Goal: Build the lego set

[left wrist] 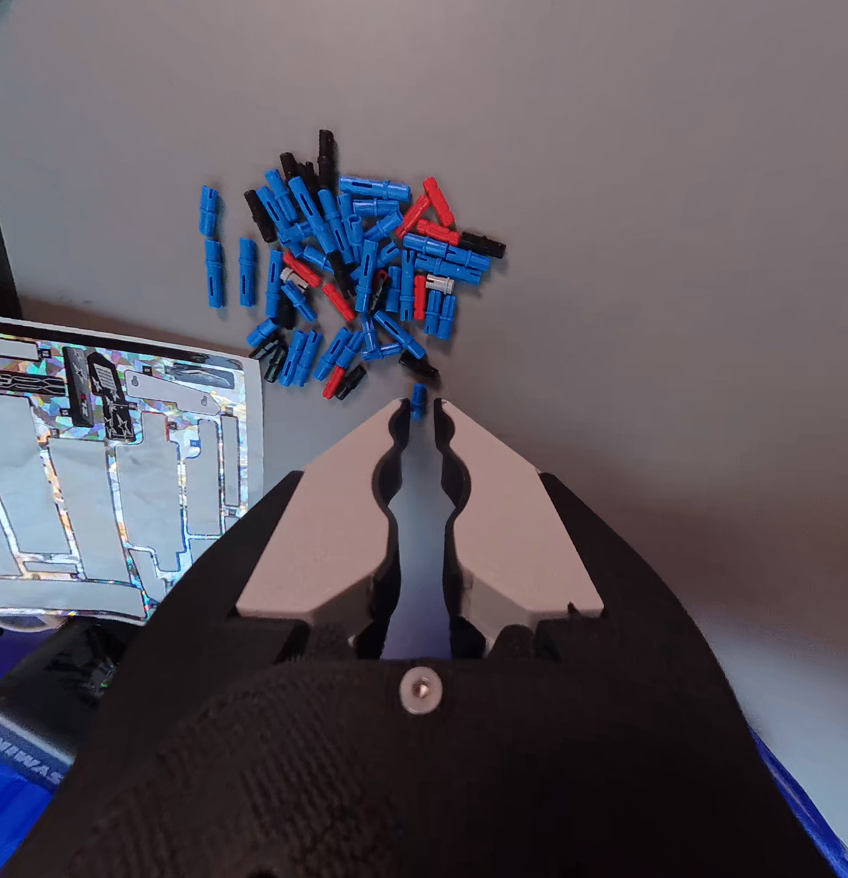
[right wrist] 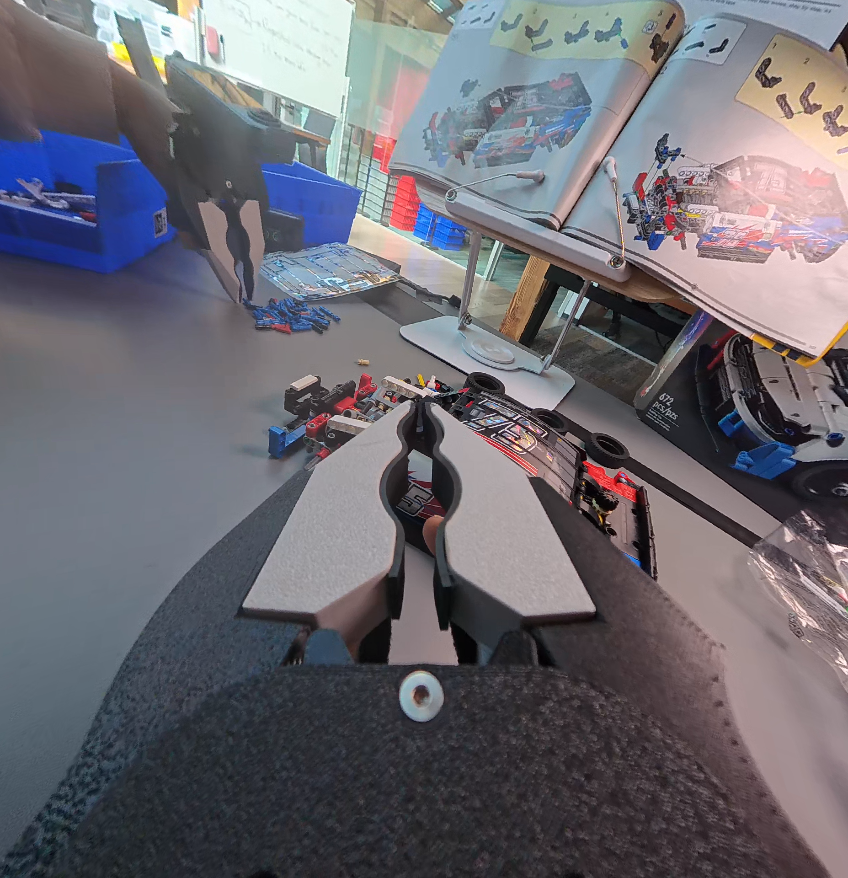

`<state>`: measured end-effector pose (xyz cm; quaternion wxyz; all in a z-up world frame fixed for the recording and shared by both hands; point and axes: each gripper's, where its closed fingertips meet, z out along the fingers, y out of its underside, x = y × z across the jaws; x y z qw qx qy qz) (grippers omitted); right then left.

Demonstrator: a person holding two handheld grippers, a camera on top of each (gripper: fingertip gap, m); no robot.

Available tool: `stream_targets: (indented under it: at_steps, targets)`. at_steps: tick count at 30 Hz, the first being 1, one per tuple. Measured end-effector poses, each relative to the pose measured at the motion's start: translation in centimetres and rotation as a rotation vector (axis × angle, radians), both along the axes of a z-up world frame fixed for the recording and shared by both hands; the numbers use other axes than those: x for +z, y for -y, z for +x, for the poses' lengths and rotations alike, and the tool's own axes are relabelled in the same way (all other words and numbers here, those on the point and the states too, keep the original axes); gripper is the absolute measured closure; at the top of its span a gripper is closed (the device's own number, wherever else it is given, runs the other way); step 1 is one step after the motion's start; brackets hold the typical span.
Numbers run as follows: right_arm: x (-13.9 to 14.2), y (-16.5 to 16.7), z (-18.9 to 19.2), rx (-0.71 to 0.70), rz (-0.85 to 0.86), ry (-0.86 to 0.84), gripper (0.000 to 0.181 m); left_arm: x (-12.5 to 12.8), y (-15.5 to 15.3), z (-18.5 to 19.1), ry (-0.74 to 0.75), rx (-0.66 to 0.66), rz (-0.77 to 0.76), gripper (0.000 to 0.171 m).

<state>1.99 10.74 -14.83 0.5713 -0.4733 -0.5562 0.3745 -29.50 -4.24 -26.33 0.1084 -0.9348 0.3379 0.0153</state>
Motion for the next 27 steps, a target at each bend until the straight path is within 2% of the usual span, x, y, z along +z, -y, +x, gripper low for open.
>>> stream_targets:
  at_steps: [4,5,9,12,15,18,20,23,25,27]
  targets:
    - [0.2,0.0,0.1,0.000,0.005,-0.005,0.181,0.1,-0.1,1.0,0.029,0.012,-0.005,0.168]
    - [0.2,0.0,0.1,0.001,0.007,-0.005,0.181,0.4,-0.1,2.2,0.072,0.008,-0.006,0.168]
    - [0.3,0.1,0.2,0.003,0.023,-0.004,0.181,2.7,-0.5,11.1,0.265,-0.071,0.107,0.168]
    - [0.0,-0.6,0.3,-0.035,0.017,0.016,0.181,2.5,-0.9,17.4,0.338,-0.078,0.190,0.168]
    - [-0.2,-1.7,0.5,-0.083,-0.022,0.021,0.173,0.9,-0.7,21.6,0.352,-0.077,0.232,0.168]
    - [0.4,-2.2,0.9,-0.085,-0.101,-0.016,0.163,0.3,-0.7,23.6,0.363,-0.065,0.281,0.168]
    - [0.7,-2.4,1.1,-0.085,-0.138,-0.031,0.157,0.2,-0.7,23.8,0.353,-0.054,0.297,0.166]
    - [1.1,-2.4,1.2,-0.076,-0.154,-0.045,0.154,1.6,-0.8,23.0,0.349,-0.049,0.329,0.150]
    - [1.2,-2.3,1.3,-0.076,-0.141,-0.045,0.154,3.8,-1.7,20.8,0.361,0.003,0.377,0.150]
    - [1.4,-2.1,1.4,-0.075,-0.126,-0.044,0.154,5.7,-2.8,16.4,0.293,0.088,0.424,0.152]
